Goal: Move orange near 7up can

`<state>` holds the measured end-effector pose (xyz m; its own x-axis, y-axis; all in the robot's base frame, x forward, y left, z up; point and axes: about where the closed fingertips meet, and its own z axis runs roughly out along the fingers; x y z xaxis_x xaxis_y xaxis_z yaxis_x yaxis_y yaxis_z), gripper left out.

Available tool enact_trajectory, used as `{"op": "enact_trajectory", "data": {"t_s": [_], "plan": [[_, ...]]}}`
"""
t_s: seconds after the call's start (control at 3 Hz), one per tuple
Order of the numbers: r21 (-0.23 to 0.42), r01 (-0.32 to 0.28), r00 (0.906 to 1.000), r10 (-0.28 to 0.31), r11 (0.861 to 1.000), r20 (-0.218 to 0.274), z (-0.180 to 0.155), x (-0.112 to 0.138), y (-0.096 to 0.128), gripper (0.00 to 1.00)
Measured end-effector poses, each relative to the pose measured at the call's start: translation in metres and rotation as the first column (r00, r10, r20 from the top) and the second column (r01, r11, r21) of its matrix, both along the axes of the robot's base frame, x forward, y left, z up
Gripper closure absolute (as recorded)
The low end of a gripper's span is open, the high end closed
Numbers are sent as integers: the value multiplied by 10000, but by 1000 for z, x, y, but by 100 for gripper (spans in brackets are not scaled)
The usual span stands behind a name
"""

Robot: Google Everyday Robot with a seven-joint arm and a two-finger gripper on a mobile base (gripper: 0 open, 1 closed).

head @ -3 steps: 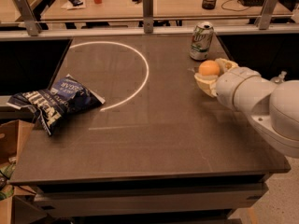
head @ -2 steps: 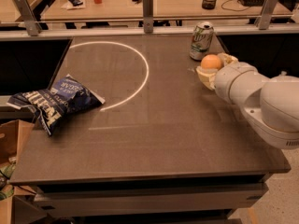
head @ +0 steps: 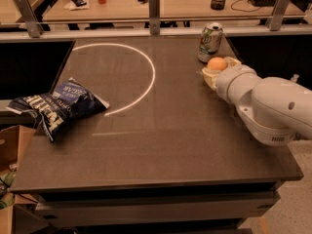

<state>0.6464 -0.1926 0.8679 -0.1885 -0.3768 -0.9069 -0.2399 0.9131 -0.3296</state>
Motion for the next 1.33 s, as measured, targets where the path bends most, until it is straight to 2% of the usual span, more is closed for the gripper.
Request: {"op": "enact_trajectory", "data": {"t_s": [0.33,0.67,1.0,1.33], "plan": [[109,43,10000,-44,9999,89,-7,17,5,100],[96,133,9999,-132,9999,-78,-18,28,8,100],[94,108,9999,-107,9999,-67,-17,28,10,83],[90,88,9999,-87,9999,-54,-16,28,11,60]]}}
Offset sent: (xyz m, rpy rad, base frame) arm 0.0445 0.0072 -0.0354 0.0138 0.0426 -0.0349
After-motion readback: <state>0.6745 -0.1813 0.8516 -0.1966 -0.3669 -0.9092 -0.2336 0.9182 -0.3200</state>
